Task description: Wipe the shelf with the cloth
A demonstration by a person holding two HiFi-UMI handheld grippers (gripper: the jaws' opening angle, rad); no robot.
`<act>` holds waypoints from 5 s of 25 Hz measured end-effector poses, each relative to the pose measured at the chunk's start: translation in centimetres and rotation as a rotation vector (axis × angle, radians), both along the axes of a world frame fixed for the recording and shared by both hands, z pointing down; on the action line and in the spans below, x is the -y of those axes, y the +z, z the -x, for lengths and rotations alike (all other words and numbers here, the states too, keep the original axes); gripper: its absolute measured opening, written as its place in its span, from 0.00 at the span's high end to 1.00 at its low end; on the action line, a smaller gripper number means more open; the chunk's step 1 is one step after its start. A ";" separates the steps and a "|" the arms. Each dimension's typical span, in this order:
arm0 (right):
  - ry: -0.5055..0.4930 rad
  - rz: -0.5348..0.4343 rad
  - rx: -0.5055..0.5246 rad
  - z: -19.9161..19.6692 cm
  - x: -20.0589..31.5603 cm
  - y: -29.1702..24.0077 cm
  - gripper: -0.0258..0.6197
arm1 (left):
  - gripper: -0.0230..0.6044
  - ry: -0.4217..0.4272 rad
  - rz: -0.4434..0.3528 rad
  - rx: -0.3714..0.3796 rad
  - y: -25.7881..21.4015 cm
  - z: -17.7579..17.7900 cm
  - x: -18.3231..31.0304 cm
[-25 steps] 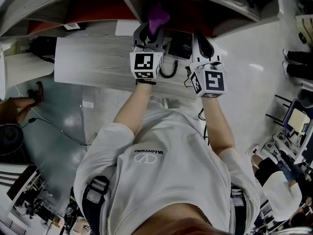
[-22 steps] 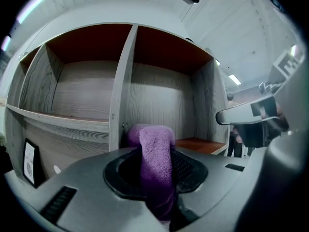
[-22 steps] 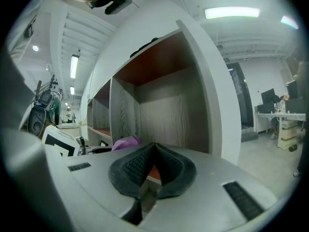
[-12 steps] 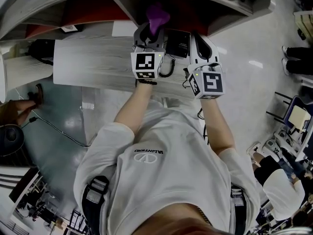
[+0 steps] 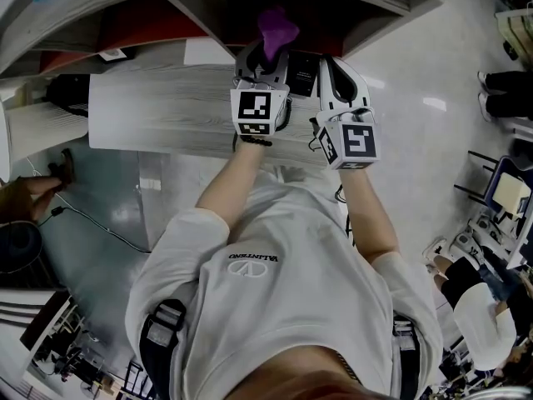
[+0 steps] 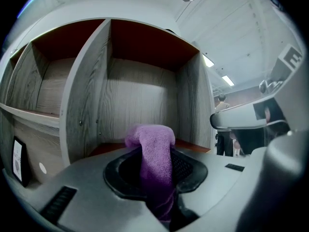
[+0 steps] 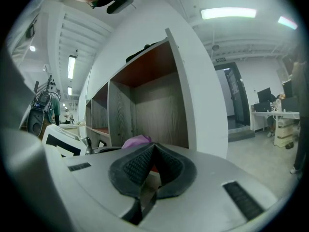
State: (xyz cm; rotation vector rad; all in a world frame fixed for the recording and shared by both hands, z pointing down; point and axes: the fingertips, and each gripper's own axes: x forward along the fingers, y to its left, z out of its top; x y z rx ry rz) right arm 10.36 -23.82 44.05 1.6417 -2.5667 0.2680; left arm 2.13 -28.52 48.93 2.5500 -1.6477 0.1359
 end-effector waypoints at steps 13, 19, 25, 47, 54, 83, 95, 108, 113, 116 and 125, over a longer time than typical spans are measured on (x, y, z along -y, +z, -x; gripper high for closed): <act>-0.008 0.007 0.009 -2.3 -0.6 0.1 0.96 | 0.80 0.003 0.002 0.007 -0.2 -3.4 -0.3; -0.027 0.011 0.013 -3.0 -1.0 0.2 0.96 | 0.80 0.006 0.000 0.012 -0.2 -5.0 -0.5; -0.023 0.007 0.018 -4.5 -0.8 0.0 0.96 | 0.80 0.009 0.002 0.017 -0.4 -6.5 -0.7; -0.007 -0.002 0.017 -7.4 -1.0 -0.2 0.96 | 0.80 0.029 0.007 0.012 -0.4 -10.3 -1.2; -0.001 -0.011 0.017 -7.6 -1.0 -0.6 0.96 | 0.80 0.054 0.008 0.028 -0.4 -10.9 -1.2; 0.018 -0.079 0.041 -7.2 -0.9 -4.4 0.96 | 0.80 0.124 -0.087 0.057 -6.3 -11.2 -1.6; 0.022 -0.120 0.046 -7.2 -1.0 -6.7 0.96 | 0.80 0.134 -0.123 0.054 -9.1 -11.1 -1.7; 0.028 -0.161 0.055 -7.2 -1.1 -8.9 0.96 | 0.80 0.143 -0.156 0.038 -12.4 -11.0 -1.9; 0.028 -0.180 0.052 -7.3 -1.2 -10.0 0.96 | 0.80 0.146 -0.172 0.036 -13.8 -11.1 -2.2; 0.033 -0.184 0.057 -7.1 -1.1 -10.0 0.96 | 0.80 0.151 -0.179 0.032 -14.3 -11.0 -2.0; 0.033 -0.192 0.064 -7.2 -1.7 -10.6 0.96 | 0.80 0.152 -0.199 0.008 -16.6 -11.4 -2.3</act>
